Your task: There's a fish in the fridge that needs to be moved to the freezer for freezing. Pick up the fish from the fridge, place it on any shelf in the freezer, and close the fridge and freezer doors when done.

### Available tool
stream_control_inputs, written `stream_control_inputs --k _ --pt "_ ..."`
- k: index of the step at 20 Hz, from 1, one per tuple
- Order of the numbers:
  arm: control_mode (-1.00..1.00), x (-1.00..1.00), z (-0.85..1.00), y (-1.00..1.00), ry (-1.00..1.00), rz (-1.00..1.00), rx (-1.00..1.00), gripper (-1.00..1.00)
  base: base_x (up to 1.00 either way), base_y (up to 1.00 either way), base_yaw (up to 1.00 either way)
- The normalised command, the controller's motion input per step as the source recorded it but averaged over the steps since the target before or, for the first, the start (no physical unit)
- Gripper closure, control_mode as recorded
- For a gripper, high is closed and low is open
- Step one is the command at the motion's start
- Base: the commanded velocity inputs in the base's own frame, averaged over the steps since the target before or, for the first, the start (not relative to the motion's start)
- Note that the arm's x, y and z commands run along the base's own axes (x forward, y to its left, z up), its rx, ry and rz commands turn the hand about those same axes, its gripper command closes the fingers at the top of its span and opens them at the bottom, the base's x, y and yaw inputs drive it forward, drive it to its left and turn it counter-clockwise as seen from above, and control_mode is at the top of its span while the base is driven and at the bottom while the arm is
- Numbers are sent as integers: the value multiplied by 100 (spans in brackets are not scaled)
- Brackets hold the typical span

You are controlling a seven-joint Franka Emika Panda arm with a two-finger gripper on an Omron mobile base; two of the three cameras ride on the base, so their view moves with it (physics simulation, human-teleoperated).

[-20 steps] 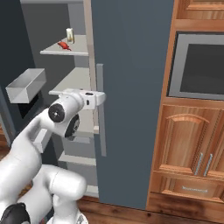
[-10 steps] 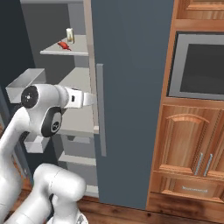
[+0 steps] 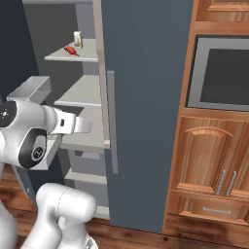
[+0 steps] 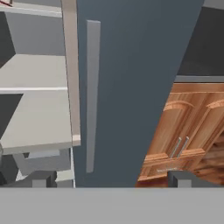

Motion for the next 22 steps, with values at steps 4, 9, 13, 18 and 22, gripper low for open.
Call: stream_control_inputs --k 4,9,13,18,22 --pt "-100 -21 -5 62 0 0 0 -100 0 0 0" --pt "-100 -9 0 87 0 0 0 -100 0 0 0" --pt "-100 -17 0 89 0 0 0 -100 0 0 0" --pt "-100 -32 0 77 0 0 0 -100 0 0 0" --pt "-100 -47 0 43 0 0 0 -100 0 0 0"
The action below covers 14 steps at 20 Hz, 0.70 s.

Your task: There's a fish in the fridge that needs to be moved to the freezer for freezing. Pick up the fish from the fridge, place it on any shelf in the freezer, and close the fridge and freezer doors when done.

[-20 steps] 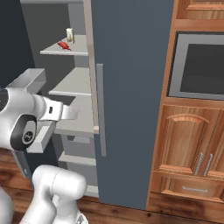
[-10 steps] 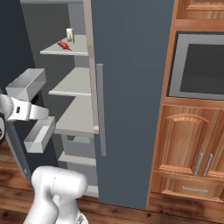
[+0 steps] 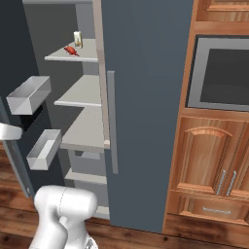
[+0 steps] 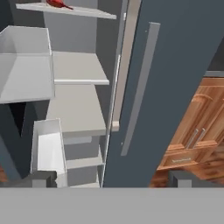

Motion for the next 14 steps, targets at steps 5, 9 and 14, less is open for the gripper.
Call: stream_control_inputs --k 5,9,14 --pt "-100 -28 0 67 0 0 0 -100 0 0 0" --pt "-100 0 -9 86 -3 0 0 -100 0 0 0" --pt "-100 13 -27 85 -10 -4 0 -100 0 0 0"
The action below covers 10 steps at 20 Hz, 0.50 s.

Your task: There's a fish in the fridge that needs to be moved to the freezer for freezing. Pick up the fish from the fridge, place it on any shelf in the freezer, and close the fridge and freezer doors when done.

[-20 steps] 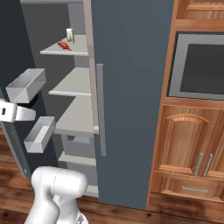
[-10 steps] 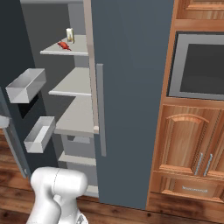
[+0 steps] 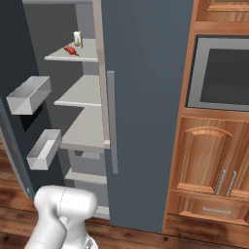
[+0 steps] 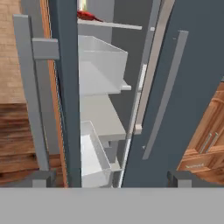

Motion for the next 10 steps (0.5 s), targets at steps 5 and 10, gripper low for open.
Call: stream_control_inputs --k 5,10 --pt "-100 45 -40 65 -11 -9 0 -100 0 0 0" --pt "-100 55 -48 36 -15 -16 0 -100 0 0 0"
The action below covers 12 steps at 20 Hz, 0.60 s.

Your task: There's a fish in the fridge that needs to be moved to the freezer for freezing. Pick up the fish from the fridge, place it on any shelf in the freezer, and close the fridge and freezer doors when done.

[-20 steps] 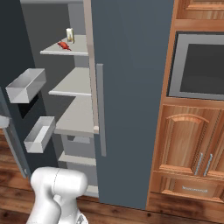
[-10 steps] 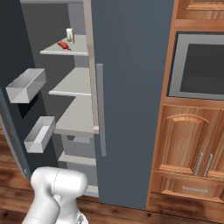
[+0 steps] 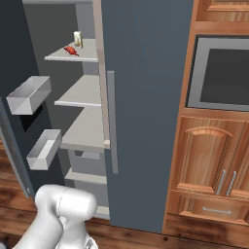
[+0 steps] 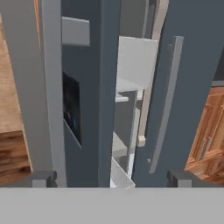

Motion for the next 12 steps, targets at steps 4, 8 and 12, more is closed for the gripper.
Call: stream_control_inputs --k 4,8,12 --pt "-100 58 -39 30 -16 -10 0 -100 0 0 0" --pt "-100 41 -21 28 -9 -8 0 -100 0 0 0" --pt "-100 37 -21 14 -4 -5 0 -100 0 0 0"
